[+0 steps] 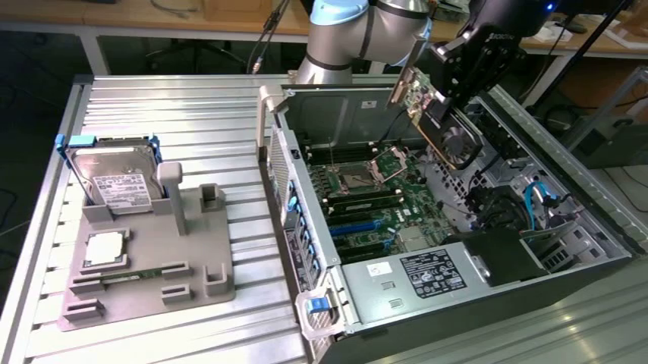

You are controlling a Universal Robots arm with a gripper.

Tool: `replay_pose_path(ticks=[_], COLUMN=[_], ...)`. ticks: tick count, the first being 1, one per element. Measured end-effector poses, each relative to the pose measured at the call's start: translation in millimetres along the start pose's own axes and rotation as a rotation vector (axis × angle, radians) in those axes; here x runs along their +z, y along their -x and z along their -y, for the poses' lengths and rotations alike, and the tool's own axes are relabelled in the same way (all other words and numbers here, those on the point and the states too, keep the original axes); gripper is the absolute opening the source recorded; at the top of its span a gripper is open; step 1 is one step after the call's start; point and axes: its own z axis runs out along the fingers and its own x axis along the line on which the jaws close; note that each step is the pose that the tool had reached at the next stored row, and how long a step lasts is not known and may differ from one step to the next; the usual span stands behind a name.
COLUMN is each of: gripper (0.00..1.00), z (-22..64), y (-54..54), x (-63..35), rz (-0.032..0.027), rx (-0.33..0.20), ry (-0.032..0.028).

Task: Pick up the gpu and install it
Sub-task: 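Insert the gpu into the slot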

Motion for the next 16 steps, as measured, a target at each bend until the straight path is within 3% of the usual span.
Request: replay_pose_path(ticks=[16], gripper=[0.27], z=[0.0], y=[0.0], x=[0.0], rz=[-0.0010], rx=[-0.047], ry=[-0.0011])
